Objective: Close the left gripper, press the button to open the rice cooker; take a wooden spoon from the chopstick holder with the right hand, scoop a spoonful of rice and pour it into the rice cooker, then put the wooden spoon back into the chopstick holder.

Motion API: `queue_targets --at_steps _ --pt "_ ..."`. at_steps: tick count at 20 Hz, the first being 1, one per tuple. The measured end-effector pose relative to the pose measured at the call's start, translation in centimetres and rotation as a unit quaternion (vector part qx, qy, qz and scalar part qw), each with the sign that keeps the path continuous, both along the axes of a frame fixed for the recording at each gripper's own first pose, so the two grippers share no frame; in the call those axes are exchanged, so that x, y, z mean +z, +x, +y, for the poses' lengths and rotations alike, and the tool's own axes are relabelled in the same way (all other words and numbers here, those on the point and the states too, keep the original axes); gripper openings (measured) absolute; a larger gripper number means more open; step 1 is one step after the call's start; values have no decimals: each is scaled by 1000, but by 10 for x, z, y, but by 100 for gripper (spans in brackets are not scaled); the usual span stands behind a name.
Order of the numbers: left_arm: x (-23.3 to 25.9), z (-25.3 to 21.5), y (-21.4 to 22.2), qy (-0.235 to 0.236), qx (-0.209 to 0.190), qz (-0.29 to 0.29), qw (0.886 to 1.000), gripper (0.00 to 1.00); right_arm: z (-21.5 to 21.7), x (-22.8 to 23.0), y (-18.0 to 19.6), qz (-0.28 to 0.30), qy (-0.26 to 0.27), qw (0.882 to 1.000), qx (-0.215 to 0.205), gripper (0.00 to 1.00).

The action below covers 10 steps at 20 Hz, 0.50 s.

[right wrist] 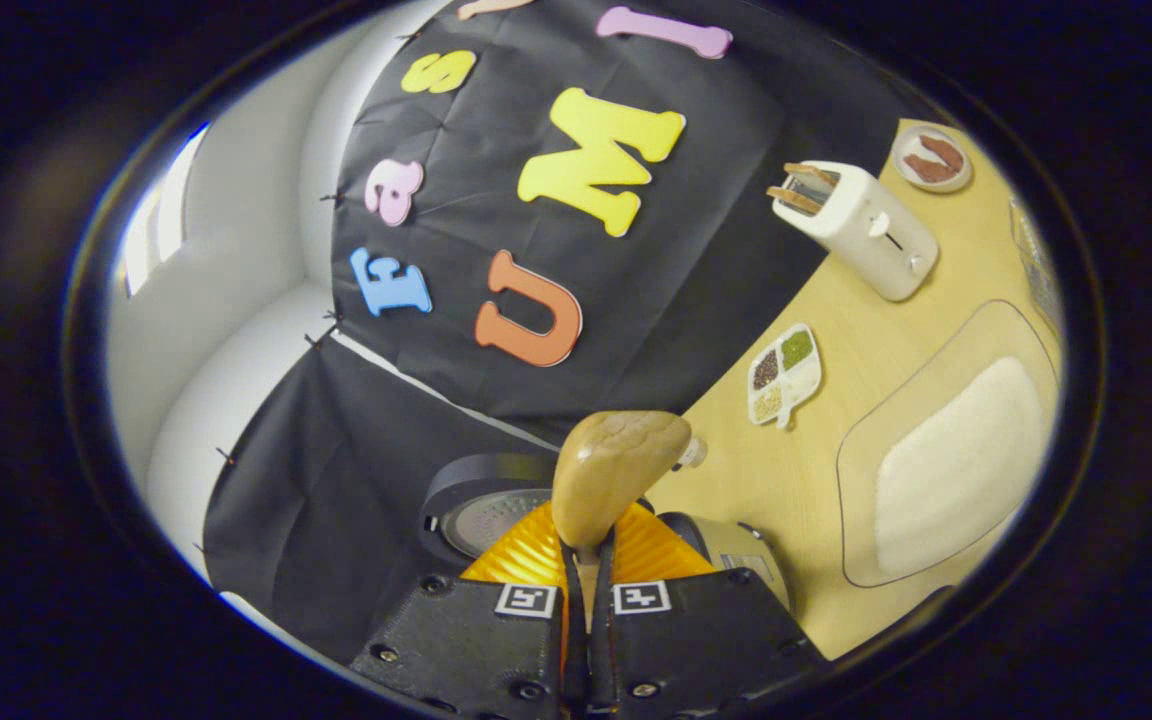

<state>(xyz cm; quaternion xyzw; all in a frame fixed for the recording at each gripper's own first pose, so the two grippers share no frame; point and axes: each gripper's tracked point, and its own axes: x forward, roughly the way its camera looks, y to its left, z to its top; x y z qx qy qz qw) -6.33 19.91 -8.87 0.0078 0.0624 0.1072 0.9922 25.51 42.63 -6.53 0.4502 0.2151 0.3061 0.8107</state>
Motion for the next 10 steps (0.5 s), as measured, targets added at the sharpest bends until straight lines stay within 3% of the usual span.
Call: queue_targets --at_steps 5,10 --pt "1 1 -2 -1 1 -5 1000 96 36 -2 3 -70 -124 990 8 7" --pt "1 1 -6 3 0 -3 1000 96 62 -11 -4 -145 -236 961 18 7"
